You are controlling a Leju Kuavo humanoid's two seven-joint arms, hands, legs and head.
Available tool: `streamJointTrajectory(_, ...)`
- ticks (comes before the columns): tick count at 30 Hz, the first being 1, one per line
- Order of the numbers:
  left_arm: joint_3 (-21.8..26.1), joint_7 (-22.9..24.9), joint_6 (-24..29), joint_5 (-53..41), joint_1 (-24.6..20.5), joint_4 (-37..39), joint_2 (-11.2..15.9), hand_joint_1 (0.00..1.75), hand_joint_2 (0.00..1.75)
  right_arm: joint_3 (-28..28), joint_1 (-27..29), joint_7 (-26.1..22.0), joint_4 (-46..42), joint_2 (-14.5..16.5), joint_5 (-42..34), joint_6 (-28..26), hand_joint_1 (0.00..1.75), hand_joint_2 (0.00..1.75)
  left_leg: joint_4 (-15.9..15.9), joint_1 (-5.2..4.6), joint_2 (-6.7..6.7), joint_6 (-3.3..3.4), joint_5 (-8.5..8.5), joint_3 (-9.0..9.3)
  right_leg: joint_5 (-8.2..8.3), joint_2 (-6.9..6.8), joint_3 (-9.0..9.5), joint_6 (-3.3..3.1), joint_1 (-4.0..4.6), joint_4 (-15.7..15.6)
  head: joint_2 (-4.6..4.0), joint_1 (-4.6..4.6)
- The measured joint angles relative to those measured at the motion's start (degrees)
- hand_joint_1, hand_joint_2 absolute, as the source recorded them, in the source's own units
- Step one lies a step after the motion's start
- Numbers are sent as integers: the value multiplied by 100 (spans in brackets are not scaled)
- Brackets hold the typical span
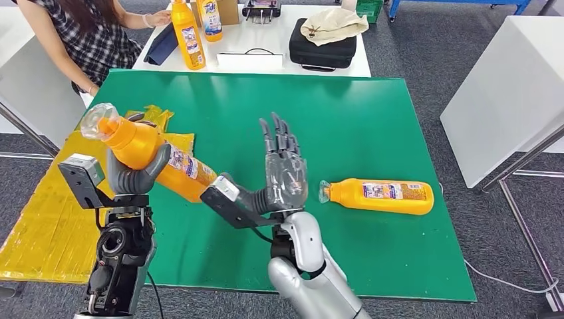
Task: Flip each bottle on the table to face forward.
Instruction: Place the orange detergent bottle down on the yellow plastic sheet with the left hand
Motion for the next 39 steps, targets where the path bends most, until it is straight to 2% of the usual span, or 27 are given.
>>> streamJointTrajectory(2,42,-50,910,-1155,6,-47,69,175,175,-272,271,-99,-492,-52,113,2,0,0,0,0,0,0,0,0,0,0,0,0,0,0,-1,0)
streamJointTrajectory(5,119,154,2633,-3790,-15,-43,278,175,175,-733,699,-288,-1420,-171,138,242,0,0,1,0,0,0,0,1,0,-1,-1,0,0,-1,-1,-2)
streamJointTrajectory(6,142,336,3028,-4791,-48,5,362,175,175,-883,832,-346,-1721,-223,119,324,0,0,1,0,-4,0,0,1,-1,-6,0,0,0,-1,0,-3)
streamJointTrajectory(7,158,535,3265,-5756,-91,84,440,175,175,-1020,961,-396,-1995,-278,97,373,0,0,0,0,-13,0,0,2,-2,-14,3,0,0,-2,-1,-2)
streamJointTrajectory(9,189,858,3410,-7483,-160,280,574,175,175,-1261,1189,-481,-2452,-393,65,413,0,0,-1,0,-27,0,0,1,-3,-26,7,0,0,-2,-1,-1)
streamJointTrajectory(11,202,1006,3422,-8320,-194,447,662,175,175,-1426,1358,-533,-2763,-484,48,413,0,0,-1,-1,-21,0,0,1,-1,-20,3,-1,0,-2,0,-1)
streamJointTrajectory(13,187,1287,3425,-8374,-283,704,719,175,175,-1536,1509,-578,-2979,-556,19,368,0,0,-1,-2,-12,-1,0,3,0,-14,2,-1,-2,-2,0,-1)
streamJointTrajectory(15,79,1834,3425,-8306,-386,1085,842,175,175,-1641,1673,-628,-3142,-633,-45,321,0,0,-1,-2,-8,0,0,6,1,-13,3,-1,-1,-3,0,-1)
streamJointTrajectory(17,-174,2378,3425,-8335,-507,1562,1033,175,175,-1765,1836,-686,-3281,-716,-129,315,0,0,-1,-1,-7,0,2,7,1,-14,3,-1,-1,-3,0,-2)
streamJointTrajectory(19,-454,2653,3425,-8347,-658,2100,1183,175,175,-1875,1951,-745,-3389,-780,-203,344,0,0,-1,-1,-6,1,4,7,1,-15,5,-1,0,-2,0,-2)
streamJointTrajectory(26,-1092,2737,3420,-8366,-1062,3698,1414,175,175,-2049,2059,-902,-3516,-901,-338,484,0,0,-1,-1,0,1,4,7,2,-5,4,-1,-1,-1,0,-2)
streamJointTrajectory(34,-1247,2538,3277,-8358,-1192,4776,1475,175,175,-2057,2029,-962,-3468,-1046,-519,539,0,0,-1,-1,1,1,4,4,2,-6,2,-1,-1,-1,0,-1)
streamJointTrajectory(35,-1256,2555,3231,-8359,-1215,4867,1475,169,175,-2057,2020,-962,-3457,-1062,-532,538,0,0,-1,-1,0,1,4,4,2,-6,2,-1,0,-1,0,-2)
streamJointTrajectory(38,-1280,2600,3119,-8359,-1283,5084,1482,38,44,-2057,1995,-961,-3428,-1098,-553,542,0,0,-1,-1,0,1,4,3,2,-7,2,-1,0,-1,-1,-2)
streamJointTrajectory(39,-1283,2623,3106,-8359,-1298,5133,1487,0,0,-2057,1990,-957,-3422,-1107,-555,547,0,0,-1,-1,0,1,4,3,2,-7,2,-1,0,-1,-1,-2)
